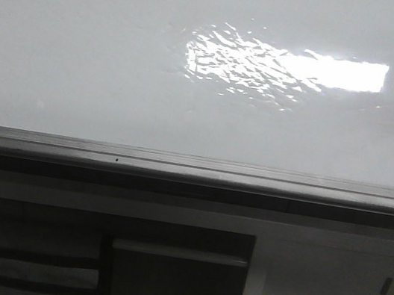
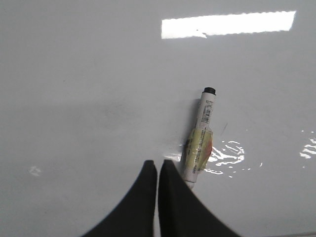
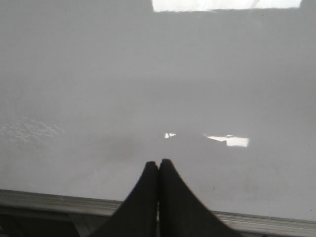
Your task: Write number 4 on whiteboard
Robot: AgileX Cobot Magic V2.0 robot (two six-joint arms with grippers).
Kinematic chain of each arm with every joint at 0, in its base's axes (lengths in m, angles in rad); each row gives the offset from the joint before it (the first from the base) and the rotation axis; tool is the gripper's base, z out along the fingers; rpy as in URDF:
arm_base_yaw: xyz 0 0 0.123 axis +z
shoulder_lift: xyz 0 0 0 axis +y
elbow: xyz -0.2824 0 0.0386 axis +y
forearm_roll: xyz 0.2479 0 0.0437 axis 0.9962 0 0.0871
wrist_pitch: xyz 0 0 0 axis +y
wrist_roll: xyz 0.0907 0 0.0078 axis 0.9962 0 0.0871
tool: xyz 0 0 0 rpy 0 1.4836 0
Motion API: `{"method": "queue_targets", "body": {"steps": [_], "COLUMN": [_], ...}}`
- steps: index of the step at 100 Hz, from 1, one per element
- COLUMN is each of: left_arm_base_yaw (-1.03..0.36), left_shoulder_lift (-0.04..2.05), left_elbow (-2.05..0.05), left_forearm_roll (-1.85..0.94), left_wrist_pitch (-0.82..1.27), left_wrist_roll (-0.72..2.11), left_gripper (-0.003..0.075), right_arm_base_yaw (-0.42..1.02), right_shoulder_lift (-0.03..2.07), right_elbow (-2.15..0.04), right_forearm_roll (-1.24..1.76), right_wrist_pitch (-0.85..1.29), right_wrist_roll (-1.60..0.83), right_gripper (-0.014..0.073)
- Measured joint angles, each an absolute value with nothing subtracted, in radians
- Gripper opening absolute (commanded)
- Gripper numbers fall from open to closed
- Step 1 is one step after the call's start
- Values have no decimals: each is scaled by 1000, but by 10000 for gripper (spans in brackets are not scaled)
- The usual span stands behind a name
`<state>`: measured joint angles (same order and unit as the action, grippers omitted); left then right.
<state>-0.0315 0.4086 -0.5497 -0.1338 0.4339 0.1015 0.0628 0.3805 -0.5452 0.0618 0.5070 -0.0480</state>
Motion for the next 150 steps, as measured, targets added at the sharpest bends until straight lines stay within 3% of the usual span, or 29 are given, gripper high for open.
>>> {"method": "queue_targets", "body": {"steps": [7,13,29,35,40,95,129,150], "left_arm_base_yaw": [-32,-32,-32,-32,-32,-32,-186,-198], "left_shoulder_lift": [409,409,409,409,409,436,728,915], "left_elbow": [-550,-550,-550,-550,-550,-550,-553,-591], "left_forearm_roll": [-133,-132,-120,-118,-118,-147,-110,-93], "left_wrist_pitch": [434,434,434,432,422,368,349,294], "left_wrist_roll": [102,102,102,102,102,104,213,219], "left_gripper": [-15,31,397,510,549,461,461,460], "right_arm_base_yaw": [63,63,63,63,63,63,63,63], "right_shoulder_lift": [380,380,380,380,380,380,380,380], "right_elbow": [-545,-545,-545,-545,-545,-545,-545,-545], "right_forearm_roll": [62,62,55,53,51,51,51,51], "right_wrist_pitch": [507,507,507,507,507,507,507,507], "right_wrist_roll": [-48,-48,-48,-48,-48,-48,-48,-48], "right_gripper": [-22,73,388,435,442,437,437,437]}}
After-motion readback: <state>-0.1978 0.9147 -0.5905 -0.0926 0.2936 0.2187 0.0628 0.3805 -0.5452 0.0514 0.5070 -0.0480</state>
